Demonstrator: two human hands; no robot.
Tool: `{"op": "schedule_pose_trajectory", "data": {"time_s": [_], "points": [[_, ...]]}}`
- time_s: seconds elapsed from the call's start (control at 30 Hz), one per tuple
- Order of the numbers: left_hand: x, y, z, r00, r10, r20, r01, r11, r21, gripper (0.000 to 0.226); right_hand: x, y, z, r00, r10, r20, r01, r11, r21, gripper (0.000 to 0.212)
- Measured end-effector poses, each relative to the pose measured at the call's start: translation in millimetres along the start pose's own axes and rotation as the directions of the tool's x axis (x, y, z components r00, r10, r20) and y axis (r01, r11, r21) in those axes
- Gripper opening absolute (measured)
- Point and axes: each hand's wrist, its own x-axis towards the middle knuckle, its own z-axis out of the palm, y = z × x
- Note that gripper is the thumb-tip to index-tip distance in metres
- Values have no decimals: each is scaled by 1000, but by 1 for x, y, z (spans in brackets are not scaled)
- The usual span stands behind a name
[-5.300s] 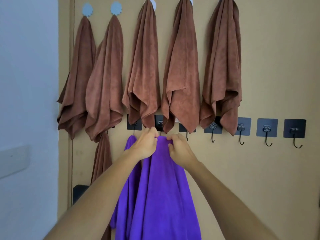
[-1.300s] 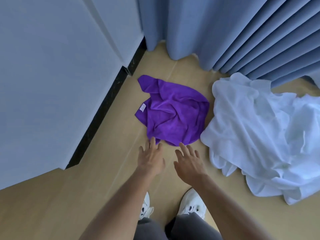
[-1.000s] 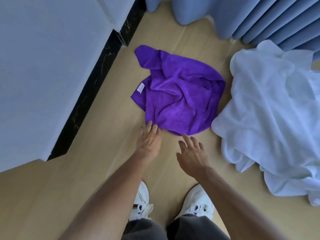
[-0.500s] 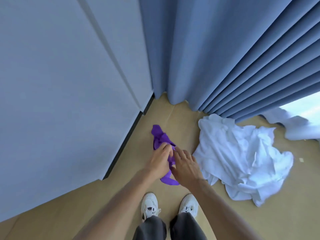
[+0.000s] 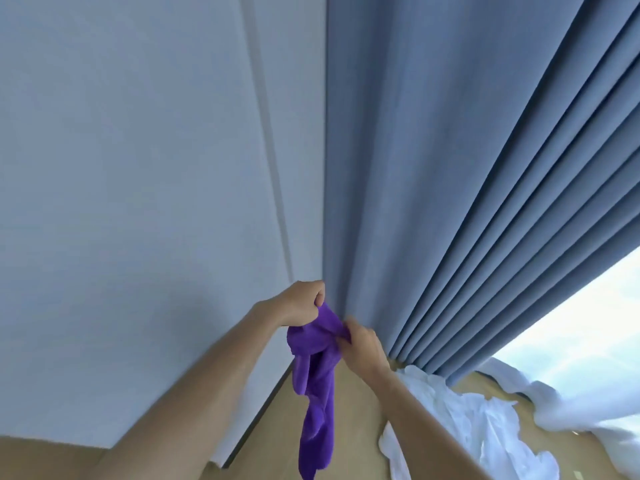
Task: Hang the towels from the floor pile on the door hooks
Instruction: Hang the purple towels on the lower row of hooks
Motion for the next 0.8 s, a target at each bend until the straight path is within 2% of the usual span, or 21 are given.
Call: {"op": "schedule_pose_trajectory", "data": {"time_s": [0.13,0.3,0.33,0.4,0.47,0.57,0.63,0.7,0.8], "points": [[-52,-3,-36,987,-101,-121,111,991,75,19,-3,-36,-41,993,-115,-30,117,989,95,9],[-110,9,-46,958,-120,-260,207,916,343,53,-21,-71,-66,948,-318,12,316,944,92,23],[-121,12,-43,949,-115,-293,230,889,397,53,-26,-75,-69,932,-361,28,358,931,78,23],[-142,13,-38,923,-129,-362,289,855,432,36,-37,-85,-71,893,-439,95,438,898,39,19],[-164,9,-33,902,-158,-402,329,854,403,18,-51,-96,-73,860,-479,175,485,875,15,18],[-199,1,-36,881,-201,-429,346,891,293,7,-63,-112,-69,814,-520,261,555,827,-84,13],[-226,-4,-41,860,-226,-459,359,905,229,12,-67,-122,-64,782,-543,306,608,773,-180,3],[-261,-13,-44,833,-271,-482,388,907,162,16,-70,-134,-58,753,-572,325,648,731,-214,10],[-311,-29,-44,793,-351,-498,448,890,85,22,-80,-156,-43,689,-645,332,720,660,-213,9]]}}
